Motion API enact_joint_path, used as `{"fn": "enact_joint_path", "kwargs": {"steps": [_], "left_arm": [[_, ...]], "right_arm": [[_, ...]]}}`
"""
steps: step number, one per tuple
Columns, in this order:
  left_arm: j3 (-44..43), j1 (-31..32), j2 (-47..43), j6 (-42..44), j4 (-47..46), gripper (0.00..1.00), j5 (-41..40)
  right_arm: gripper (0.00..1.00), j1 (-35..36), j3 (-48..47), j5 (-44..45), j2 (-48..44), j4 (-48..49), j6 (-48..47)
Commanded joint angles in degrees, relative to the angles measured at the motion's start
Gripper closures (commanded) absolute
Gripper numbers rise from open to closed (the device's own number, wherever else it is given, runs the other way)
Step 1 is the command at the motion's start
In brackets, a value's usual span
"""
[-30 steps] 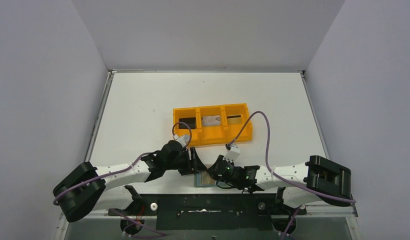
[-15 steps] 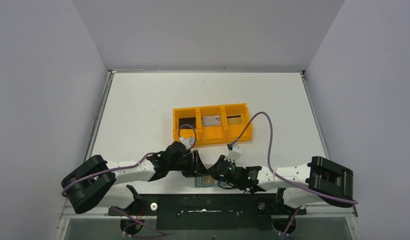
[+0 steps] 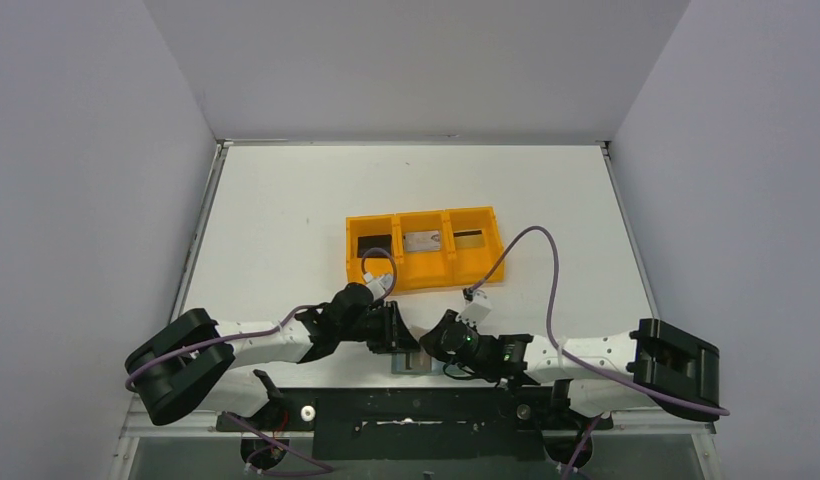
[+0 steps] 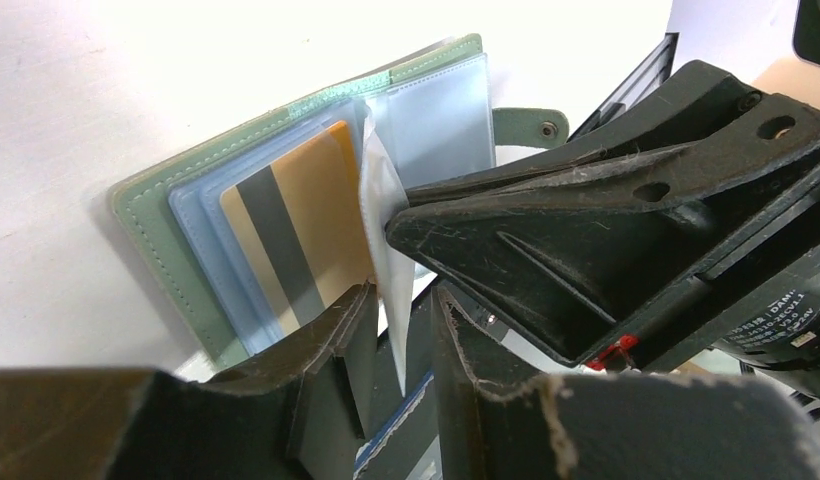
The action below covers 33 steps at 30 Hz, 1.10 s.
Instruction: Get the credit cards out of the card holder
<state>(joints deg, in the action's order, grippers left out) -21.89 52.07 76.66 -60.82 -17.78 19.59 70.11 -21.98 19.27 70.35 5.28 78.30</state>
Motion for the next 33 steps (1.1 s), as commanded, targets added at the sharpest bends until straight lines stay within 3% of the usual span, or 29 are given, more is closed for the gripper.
{"fn": "enact_joint_path", "kwargs": {"steps": [1, 4, 19, 27, 33], "left_arm": [[-2.2, 0.3, -0.1, 0.5, -4.2, 0.75, 1.1], [-2.7, 0.4, 0.1, 0.8, -4.2, 0.75, 1.1], [-11.2, 6.8, 8.3, 2.6, -5.0, 0.74, 2.4], [-12.1, 7.4, 1.9, 4.8, 4.2, 0.68, -7.3], [-10.2, 5.7, -4.5, 4.2, 12.5, 0.66, -13.6]], "right_arm": [[0.84, -0.3, -1.3, 4.3, -3.2, -3.9, 1.2], [0.79, -0.2, -3.2, 6.0, -4.3, -10.1, 2.2], [0.74, 0.9, -6.6, 14.1, -14.1, -36.0, 13.1], [0.65, 1.2, -4.5, 13.0, -20.2, -35.2, 11.9], [0.59, 1.2, -3.7, 9.7, -19.8, -31.9, 9.1]]}}
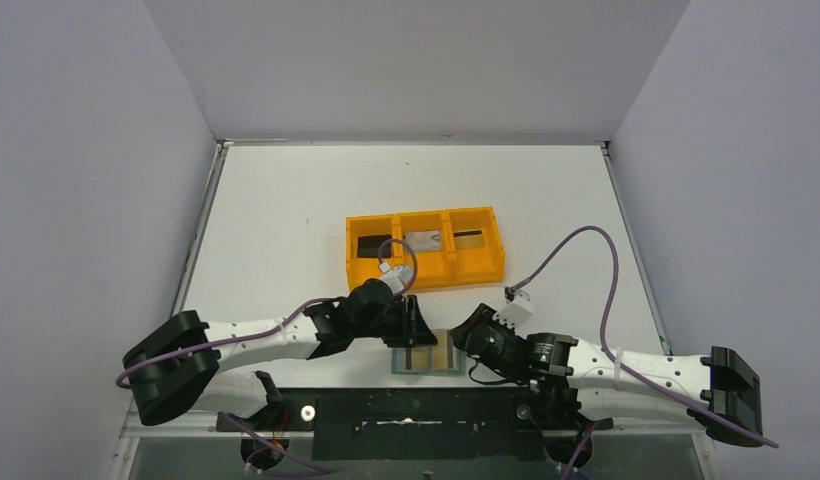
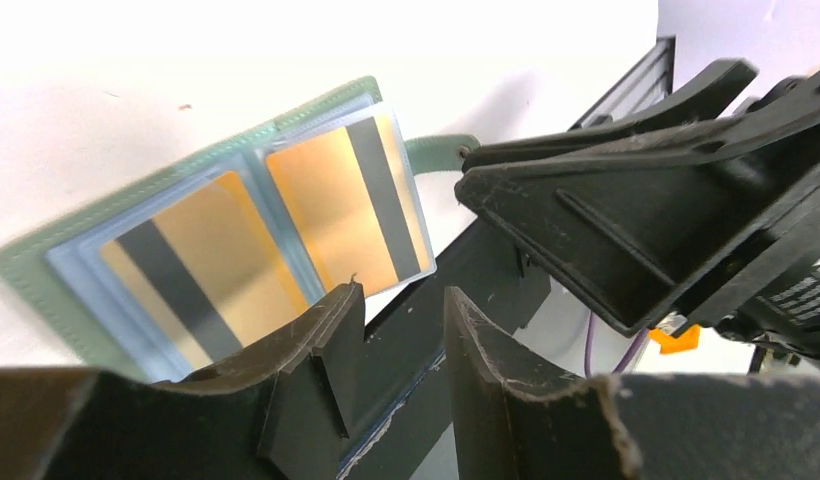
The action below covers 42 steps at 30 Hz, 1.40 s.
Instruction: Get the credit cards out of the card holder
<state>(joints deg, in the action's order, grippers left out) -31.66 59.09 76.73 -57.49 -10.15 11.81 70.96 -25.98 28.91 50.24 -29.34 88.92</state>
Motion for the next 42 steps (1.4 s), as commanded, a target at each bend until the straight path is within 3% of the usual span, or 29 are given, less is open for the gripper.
{"fn": "enact_joint_path", "kwargs": {"steps": [1, 7, 16, 27, 42], "left_arm": [[0.3, -1.7, -5.6, 0.5, 5.3, 0.66, -6.2], [3.5, -4.3, -10.9, -0.7, 5.8, 0.65, -6.3], [2.1, -5.3, -12.0, 1.2, 9.0, 0.64, -6.0], [1.4, -5.5, -10.6, 2.1, 9.5, 0.6, -4.6], [-1.3, -6.1, -0.6, 2.5, 14.6, 0.51, -9.3]], "right_arm": [[0.59, 0.4, 0.3, -0.6, 1.0, 2.9, -1.8], [0.64, 0.3, 0.9, -4.9, 5.8, 4.4, -2.6], [0.92, -1.3, 2.9, -9.2, 16.0, 9.3, -2.0], [0.97, -2.5, 3.8, -13.2, 26.6, 25.4, -1.5], [0.99, -4.1, 3.8, -15.3, 29.7, 27.0, -2.1]]}}
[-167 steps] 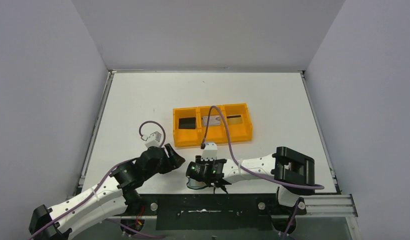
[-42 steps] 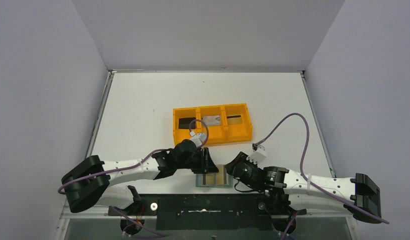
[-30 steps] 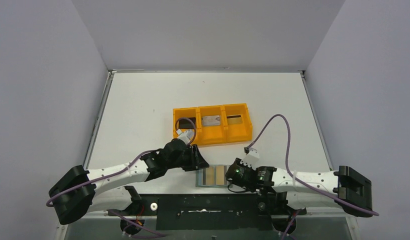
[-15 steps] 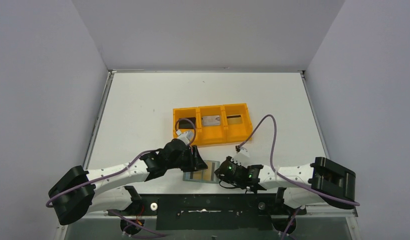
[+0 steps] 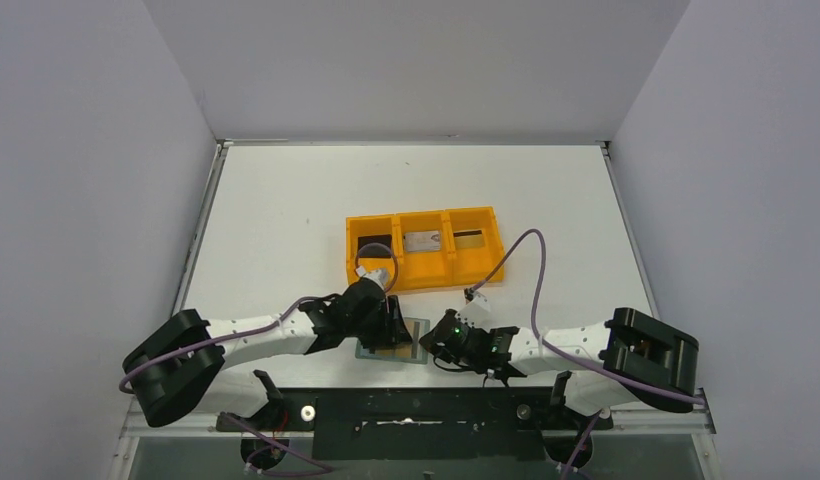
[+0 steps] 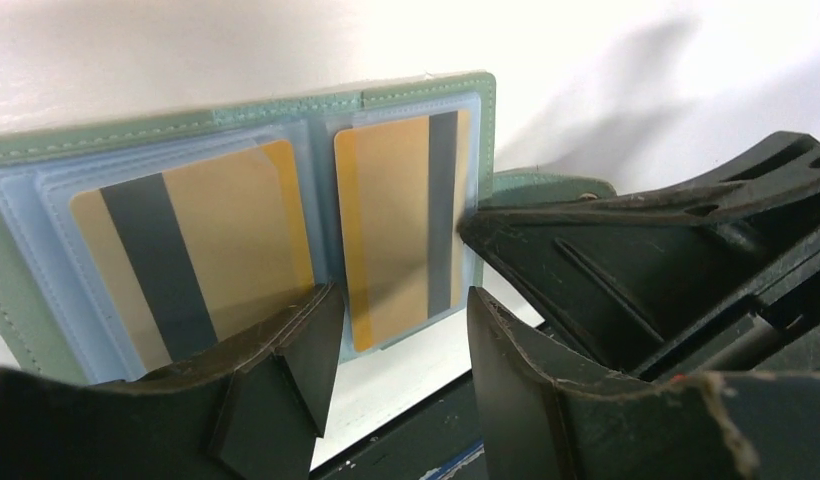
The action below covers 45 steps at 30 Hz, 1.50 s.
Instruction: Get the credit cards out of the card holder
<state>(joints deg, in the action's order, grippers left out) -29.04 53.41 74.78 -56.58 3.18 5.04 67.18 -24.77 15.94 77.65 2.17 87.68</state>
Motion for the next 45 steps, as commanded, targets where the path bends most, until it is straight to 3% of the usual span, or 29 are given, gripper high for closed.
{"fn": "enact_joint_path", "kwargs": {"steps": [1, 10, 15, 28, 41, 45], "left_arm": [[-4.1, -0.4, 1.9, 2.0, 1.8, 0.51, -3.1], [-6.2, 0.0, 6.3, 3.5, 7.4, 0.51, -6.9], [-5.9, 0.0, 7.4, 3.6, 5.7, 0.52, -5.2], [-2.5, 0.2, 5.7, 0.1, 0.9, 0.71, -4.1], [0.8, -0.4, 0.1, -1.8, -3.0, 0.99, -3.9], [1.5, -1.1, -1.6, -1.7, -3.8, 1.0, -3.4]], "right_arm": [[0.99, -0.4, 2.6, -2.5, 2.4, -4.5, -0.8], [0.99, -0.9, 3.4, -3.0, 2.3, -3.4, -0.8], [0.99, -1.9, 5.7, -4.7, 1.6, 1.2, -0.8], [1.0, -3.1, 8.2, -6.5, 1.8, 5.2, -0.5], [1.0, -3.3, 7.3, -7.0, 2.9, 4.7, -1.1], [1.0, -3.3, 7.2, -6.9, 2.9, 4.2, -0.9]]}}
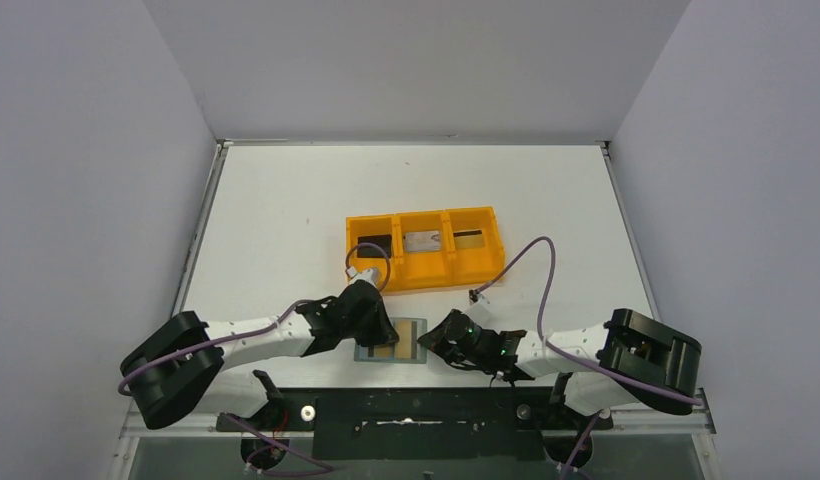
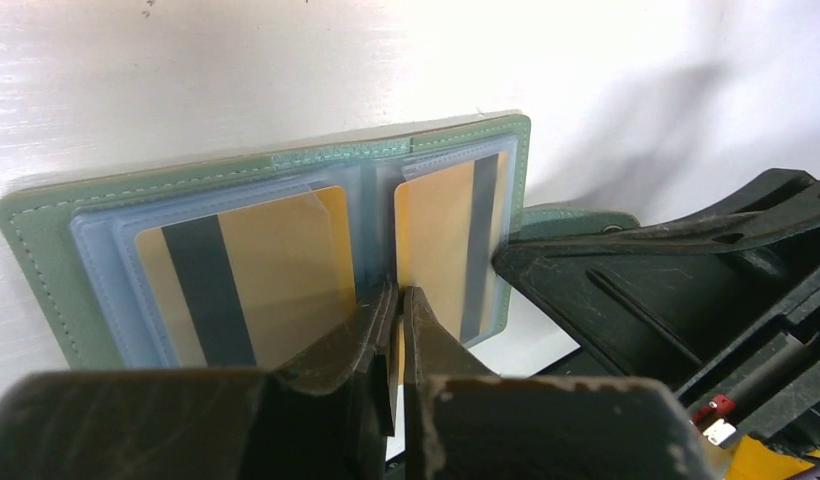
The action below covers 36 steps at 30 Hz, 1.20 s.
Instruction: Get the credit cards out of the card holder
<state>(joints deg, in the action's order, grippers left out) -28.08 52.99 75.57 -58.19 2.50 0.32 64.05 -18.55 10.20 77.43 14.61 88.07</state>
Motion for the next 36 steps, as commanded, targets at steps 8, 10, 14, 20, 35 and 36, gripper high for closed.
{"fn": "enact_joint_path", "kwargs": {"steps": [8, 10, 14, 20, 35, 36], "left_arm": [[1.6, -2.3, -4.8, 0.2, -2.0, 1.0, 1.9], [1.8, -2.7, -5.4, 0.5, -1.2, 1.0, 2.0], [2.0, -3.4, -6.7, 1.2, 0.2, 1.0, 2.0], [2.4, -4.3, -7.9, 2.1, 0.6, 1.0, 3.0], [2.6, -5.3, -8.4, 3.1, 1.8, 1.0, 4.3], [2.5, -5.4, -8.4, 3.2, 1.7, 1.0, 4.3]], "right_arm": [[1.0, -0.2, 0.9, -0.4, 2.4, -9.7, -1.1], [1.0, -0.2, 0.8, -0.3, 2.4, -9.8, -1.1], [1.0, -0.2, 0.4, 0.0, 2.4, -10.7, -1.1], [1.0, -0.2, -0.7, 0.6, 2.2, -12.9, -1.6], [0.95, -0.2, -11.5, 4.1, -1.4, -25.8, -9.5], [0.93, -0.2, -12.5, 4.5, -2.0, -26.6, -10.5]]}}
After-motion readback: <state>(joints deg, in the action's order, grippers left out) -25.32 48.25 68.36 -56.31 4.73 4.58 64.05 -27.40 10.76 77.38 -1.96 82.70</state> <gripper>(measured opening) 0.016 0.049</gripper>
